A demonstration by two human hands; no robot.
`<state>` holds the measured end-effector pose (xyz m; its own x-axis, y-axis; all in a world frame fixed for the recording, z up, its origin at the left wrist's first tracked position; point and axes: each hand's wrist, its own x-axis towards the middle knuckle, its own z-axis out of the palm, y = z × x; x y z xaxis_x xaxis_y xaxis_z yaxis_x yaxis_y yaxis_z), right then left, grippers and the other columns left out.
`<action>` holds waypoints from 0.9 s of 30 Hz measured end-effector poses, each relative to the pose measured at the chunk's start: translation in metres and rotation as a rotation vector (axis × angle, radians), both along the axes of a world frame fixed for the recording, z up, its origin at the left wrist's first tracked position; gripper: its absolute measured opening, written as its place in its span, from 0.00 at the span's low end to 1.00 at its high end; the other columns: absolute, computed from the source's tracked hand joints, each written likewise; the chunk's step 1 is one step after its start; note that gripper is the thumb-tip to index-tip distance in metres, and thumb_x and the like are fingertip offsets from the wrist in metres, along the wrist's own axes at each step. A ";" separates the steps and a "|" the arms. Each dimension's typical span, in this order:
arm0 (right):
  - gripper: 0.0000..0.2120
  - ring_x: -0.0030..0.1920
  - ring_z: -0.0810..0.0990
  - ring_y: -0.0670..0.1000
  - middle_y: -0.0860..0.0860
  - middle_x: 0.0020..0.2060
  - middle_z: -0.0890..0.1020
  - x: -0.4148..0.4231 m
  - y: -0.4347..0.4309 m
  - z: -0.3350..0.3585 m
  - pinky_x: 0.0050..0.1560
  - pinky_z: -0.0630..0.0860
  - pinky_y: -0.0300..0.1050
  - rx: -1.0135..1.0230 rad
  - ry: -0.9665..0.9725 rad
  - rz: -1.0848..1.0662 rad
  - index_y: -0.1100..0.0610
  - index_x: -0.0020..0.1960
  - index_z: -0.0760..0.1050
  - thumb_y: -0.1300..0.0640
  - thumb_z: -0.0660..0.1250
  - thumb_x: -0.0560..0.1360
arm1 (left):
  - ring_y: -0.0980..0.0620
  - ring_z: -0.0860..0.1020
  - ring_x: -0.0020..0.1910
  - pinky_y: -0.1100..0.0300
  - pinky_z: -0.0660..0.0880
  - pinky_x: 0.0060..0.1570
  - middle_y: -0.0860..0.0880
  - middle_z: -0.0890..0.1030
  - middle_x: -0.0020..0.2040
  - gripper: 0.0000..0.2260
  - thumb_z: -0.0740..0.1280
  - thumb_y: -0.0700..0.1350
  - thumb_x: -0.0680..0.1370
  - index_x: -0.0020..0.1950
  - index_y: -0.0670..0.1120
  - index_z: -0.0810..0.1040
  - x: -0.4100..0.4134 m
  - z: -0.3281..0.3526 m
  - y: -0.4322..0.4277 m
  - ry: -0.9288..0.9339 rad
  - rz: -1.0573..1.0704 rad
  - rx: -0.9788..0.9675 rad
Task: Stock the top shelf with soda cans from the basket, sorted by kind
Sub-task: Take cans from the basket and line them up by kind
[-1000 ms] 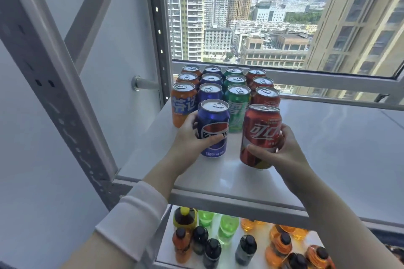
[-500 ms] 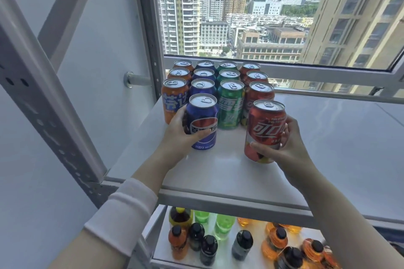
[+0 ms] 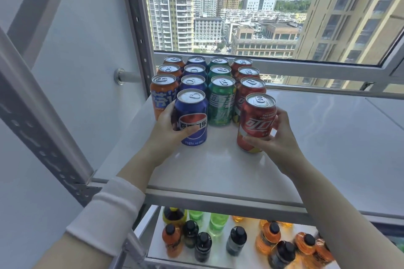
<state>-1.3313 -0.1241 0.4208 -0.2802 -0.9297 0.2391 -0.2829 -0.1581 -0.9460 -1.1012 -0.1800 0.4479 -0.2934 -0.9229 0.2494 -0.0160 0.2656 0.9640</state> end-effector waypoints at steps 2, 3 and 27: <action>0.38 0.63 0.70 0.49 0.54 0.61 0.69 0.001 -0.002 -0.001 0.64 0.71 0.56 0.015 0.017 -0.018 0.35 0.57 0.62 0.49 0.78 0.53 | 0.74 0.77 0.43 0.76 0.73 0.39 0.60 0.75 0.51 0.23 0.69 0.33 0.71 0.60 0.50 0.68 0.000 0.001 0.000 -0.003 -0.003 -0.007; 0.38 0.64 0.70 0.50 0.54 0.61 0.69 0.000 -0.003 -0.001 0.64 0.71 0.56 0.022 0.019 -0.019 0.33 0.56 0.61 0.46 0.77 0.52 | 0.74 0.77 0.43 0.76 0.73 0.39 0.60 0.75 0.51 0.23 0.69 0.32 0.71 0.60 0.50 0.68 0.000 0.001 0.000 -0.005 -0.005 -0.010; 0.40 0.62 0.73 0.57 0.54 0.65 0.64 -0.003 -0.010 -0.001 0.56 0.76 0.43 -0.039 0.056 0.002 0.44 0.63 0.54 0.65 0.76 0.65 | 0.72 0.76 0.47 0.75 0.73 0.43 0.58 0.76 0.55 0.25 0.69 0.33 0.71 0.66 0.46 0.67 0.004 -0.003 -0.007 -0.069 0.013 -0.045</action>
